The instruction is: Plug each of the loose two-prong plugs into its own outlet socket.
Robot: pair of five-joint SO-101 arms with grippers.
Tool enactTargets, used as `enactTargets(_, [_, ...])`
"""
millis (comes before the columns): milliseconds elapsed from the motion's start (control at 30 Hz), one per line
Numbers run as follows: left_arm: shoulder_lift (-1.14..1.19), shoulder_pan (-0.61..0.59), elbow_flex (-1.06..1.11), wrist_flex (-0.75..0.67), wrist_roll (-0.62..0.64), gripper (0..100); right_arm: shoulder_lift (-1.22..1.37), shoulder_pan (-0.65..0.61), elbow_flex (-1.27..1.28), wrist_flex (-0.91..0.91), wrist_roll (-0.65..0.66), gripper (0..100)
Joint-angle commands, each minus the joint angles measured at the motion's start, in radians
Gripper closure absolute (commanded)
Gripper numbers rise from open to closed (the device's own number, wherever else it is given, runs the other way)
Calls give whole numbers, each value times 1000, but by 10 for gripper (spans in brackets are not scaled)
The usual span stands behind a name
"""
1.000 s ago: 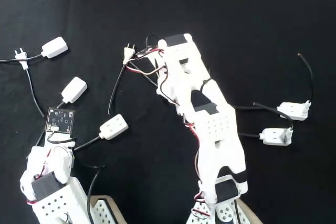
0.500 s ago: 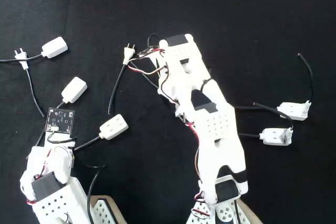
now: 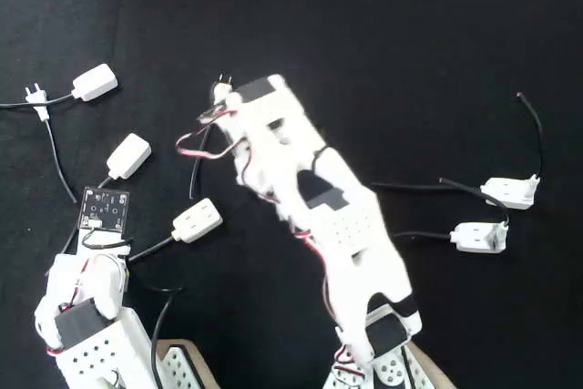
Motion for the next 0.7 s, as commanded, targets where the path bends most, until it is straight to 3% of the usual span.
enactTargets(0, [-9, 7, 5, 5, -12, 855, -13, -38, 24, 25, -14, 983])
enactTargets(267, [-9, 7, 5, 5, -12, 855, 64, 12, 12, 25, -6, 982])
enactTargets(433, [-9, 7, 5, 5, -12, 855, 68, 6, 13, 26, -14, 919])
enactTargets(567, [-9, 7, 5, 5, -12, 855, 68, 11, 13, 28, -14, 988])
enactTargets(667, [-9, 7, 5, 5, -12, 855, 65, 18, 12, 28, -14, 986])
